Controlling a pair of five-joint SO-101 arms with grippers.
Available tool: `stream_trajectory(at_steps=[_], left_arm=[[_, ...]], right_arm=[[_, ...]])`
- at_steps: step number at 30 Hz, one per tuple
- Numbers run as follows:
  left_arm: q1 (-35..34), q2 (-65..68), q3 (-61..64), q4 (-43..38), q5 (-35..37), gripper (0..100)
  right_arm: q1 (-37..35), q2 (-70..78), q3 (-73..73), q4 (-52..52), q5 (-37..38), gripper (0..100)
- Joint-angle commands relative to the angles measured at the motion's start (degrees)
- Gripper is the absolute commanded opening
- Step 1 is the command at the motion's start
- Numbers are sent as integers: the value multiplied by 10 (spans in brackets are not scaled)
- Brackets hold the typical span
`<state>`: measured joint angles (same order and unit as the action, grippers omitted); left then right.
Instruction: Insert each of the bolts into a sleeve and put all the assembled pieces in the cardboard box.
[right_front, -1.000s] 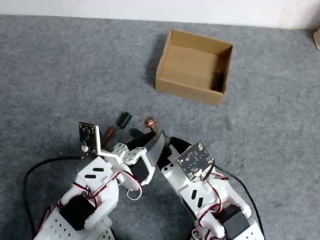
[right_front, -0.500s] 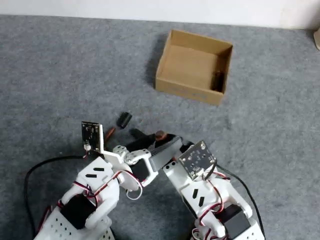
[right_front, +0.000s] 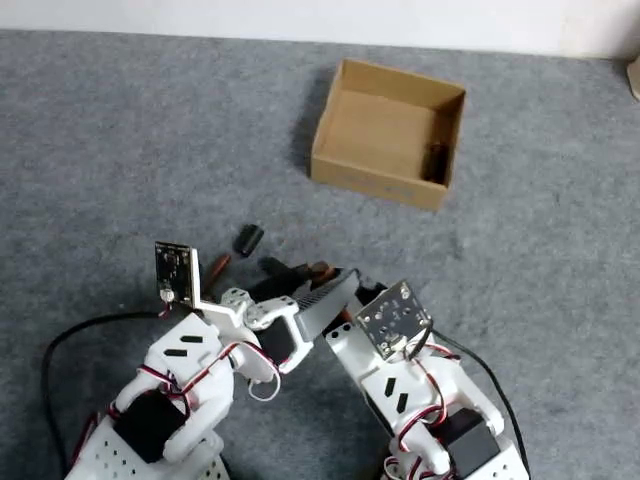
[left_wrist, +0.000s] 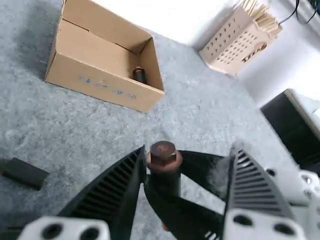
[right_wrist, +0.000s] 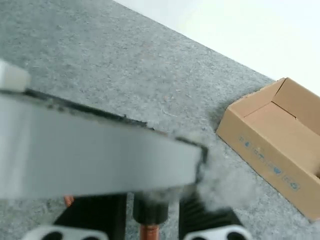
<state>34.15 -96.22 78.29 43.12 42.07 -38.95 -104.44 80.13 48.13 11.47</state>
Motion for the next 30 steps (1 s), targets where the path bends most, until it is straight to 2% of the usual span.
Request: stream_trajectory(at_steps=[1, 5, 10, 14, 16, 19, 24, 30], left_arm=[[5, -4, -61, 41, -46, 252], [5, -4, -110, 106, -76, 252], [2, -4, -127, 145, -113, 245], [-61, -3, -126, 145, -147, 102], [-97, -2, -124, 128, -185, 2], [-135, 1, -102, 94, -243, 35], [-167, 1, -22, 28, -384, 10], [-186, 3, 29, 5, -400, 7]], right_arm=[[7, -5, -5, -18, -4, 3], [7, -5, -4, -18, -4, 3], [11, -5, -3, -17, -4, 3], [48, -5, 7, -19, -5, 3], [60, -5, 12, -21, -5, 3], [61, -5, 12, -21, -5, 3], [64, -5, 13, -21, -6, 3], [64, -5, 36, -44, -5, 3]])
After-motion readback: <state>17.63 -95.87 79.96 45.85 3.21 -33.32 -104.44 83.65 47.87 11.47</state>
